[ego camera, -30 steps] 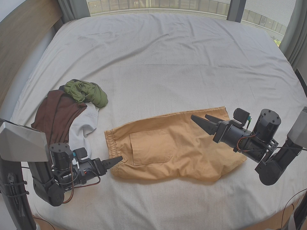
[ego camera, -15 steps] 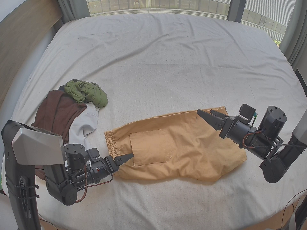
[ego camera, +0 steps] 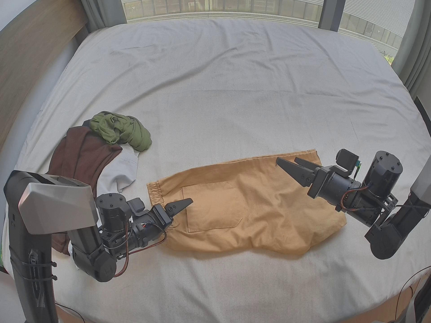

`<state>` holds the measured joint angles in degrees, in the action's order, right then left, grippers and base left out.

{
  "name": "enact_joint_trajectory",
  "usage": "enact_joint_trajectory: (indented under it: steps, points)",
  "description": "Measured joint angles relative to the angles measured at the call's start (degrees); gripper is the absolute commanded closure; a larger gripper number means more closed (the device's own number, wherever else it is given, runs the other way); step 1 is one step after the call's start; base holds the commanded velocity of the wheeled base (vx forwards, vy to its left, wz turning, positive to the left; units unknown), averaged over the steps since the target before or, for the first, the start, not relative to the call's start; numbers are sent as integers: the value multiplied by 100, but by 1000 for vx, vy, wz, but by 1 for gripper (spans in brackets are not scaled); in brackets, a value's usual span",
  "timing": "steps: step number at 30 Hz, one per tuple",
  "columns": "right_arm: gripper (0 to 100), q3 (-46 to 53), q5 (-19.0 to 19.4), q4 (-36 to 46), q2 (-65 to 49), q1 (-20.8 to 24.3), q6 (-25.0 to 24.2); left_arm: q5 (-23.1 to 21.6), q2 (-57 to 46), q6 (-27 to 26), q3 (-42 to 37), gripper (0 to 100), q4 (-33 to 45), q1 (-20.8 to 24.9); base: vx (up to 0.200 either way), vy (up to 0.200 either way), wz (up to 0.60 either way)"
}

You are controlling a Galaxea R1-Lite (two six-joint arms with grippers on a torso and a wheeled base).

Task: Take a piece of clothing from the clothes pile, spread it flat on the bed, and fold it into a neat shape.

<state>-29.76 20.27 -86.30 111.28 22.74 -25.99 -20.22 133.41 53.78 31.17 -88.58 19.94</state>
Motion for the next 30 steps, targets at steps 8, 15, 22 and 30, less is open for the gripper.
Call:
enact_joint_trajectory:
  steps: [8, 15, 22, 30]
  points:
    - [0, 24, 0, 0, 16, 9, 10, 148, -43, 5, 2, 100, -10, 0, 0, 0, 0]
    - [0, 40, -7, -2, 71, 11, 18, 169, -52, -28, -141, 100, -11, 21, 0, 0, 0]
    - [0, 38, -7, 0, 99, -5, 24, 176, -277, -134, -436, 100, -5, -35, 0, 0, 0]
    - [0, 35, -9, 2, 135, -24, 24, 148, -769, -802, -929, 100, 4, -341, 0, 0, 0]
